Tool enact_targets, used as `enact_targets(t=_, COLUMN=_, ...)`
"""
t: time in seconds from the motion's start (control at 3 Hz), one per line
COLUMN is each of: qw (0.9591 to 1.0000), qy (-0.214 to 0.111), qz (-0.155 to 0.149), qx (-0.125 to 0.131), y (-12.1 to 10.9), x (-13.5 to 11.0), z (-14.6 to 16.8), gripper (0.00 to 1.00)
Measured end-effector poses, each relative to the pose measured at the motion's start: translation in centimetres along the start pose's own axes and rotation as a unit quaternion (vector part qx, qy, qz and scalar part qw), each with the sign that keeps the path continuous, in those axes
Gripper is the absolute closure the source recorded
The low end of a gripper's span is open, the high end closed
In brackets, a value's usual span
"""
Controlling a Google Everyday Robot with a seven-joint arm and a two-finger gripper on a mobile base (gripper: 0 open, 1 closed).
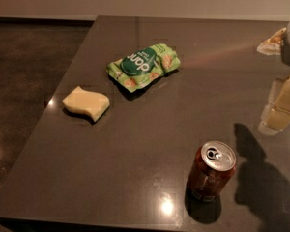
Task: Move coke can near sponge
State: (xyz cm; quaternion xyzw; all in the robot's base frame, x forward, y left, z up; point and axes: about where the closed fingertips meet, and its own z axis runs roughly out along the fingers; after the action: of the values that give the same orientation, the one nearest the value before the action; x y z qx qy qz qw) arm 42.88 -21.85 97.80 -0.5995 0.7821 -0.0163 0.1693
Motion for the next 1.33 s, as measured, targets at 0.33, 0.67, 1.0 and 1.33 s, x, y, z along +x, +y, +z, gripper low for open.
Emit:
enact_targets(t=0.33, qw=0.9992, qy=-0.032, qz=0.005, qx=-0.025, y=2.1, x=0.5, z=-0.1, gripper=0.0)
enact_targets(t=0.67, qw=0.9969, qy=-0.064, qz=-0.003, qx=-0.045, y=4.6, x=1.1, z=0.3, gripper=0.0)
enact_targets(t=1.0, qw=0.993, qy=-0.107, qz=-0.019, qx=-0.048, y=7.4, x=1.1, z=1.4, gripper=0.0)
enact_targets(t=1.33, qw=0.9866, qy=-0.152, qz=-0.039, qx=-0.045, y=9.8, x=0.0, z=3.1, gripper=0.0)
